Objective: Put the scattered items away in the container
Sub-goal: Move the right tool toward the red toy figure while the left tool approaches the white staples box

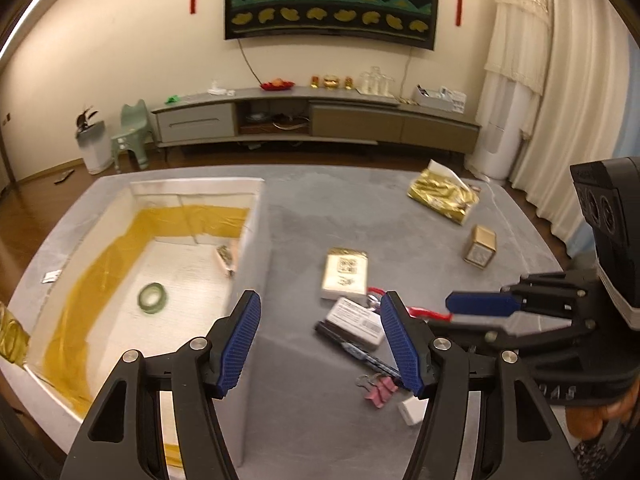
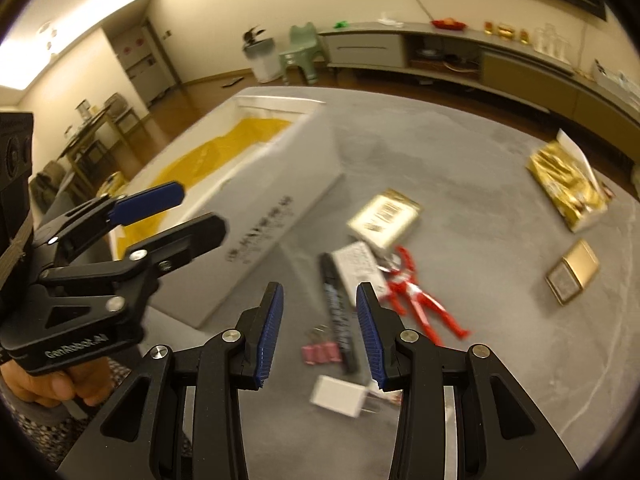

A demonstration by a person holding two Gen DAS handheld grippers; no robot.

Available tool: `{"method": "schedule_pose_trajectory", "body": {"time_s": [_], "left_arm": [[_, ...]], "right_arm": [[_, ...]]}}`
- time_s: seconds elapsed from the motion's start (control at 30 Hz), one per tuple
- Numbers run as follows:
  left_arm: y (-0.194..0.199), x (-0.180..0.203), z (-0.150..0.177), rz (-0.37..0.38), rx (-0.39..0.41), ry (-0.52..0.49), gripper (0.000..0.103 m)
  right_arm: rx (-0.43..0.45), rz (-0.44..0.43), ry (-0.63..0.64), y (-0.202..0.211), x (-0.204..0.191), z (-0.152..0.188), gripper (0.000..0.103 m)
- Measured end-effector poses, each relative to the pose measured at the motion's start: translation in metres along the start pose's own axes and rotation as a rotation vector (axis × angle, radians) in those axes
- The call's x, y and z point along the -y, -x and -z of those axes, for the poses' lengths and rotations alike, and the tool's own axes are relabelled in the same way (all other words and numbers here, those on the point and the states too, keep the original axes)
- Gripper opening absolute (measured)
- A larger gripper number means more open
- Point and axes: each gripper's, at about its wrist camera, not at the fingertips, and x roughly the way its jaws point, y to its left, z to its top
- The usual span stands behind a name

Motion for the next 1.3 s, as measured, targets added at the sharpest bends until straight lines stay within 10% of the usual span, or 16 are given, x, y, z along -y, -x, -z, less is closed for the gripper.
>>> {"method": "schedule_pose_trajectory", "body": {"time_s": [0.53, 0.93, 1.3], "left_arm": [[-0.058, 0.027, 0.028, 0.06, -0.132, -0.053, 0.066], [-0.112, 0.028, 0.034, 0.049, -0.16, -0.051, 0.07], [-0.144, 0.036, 0.031, 0.096, -0.184, -0.041, 0.071]], "right_arm": [[-0.073, 0.09, -0.062, -0.046, 0.076, 0.031, 0.046], [-0.085, 0.183, 0.241, -0.097, 0.055, 0.017, 0.049], [-0.156, 0.239, -0.061, -0.089, 0.098, 0.022, 0.039]]}}
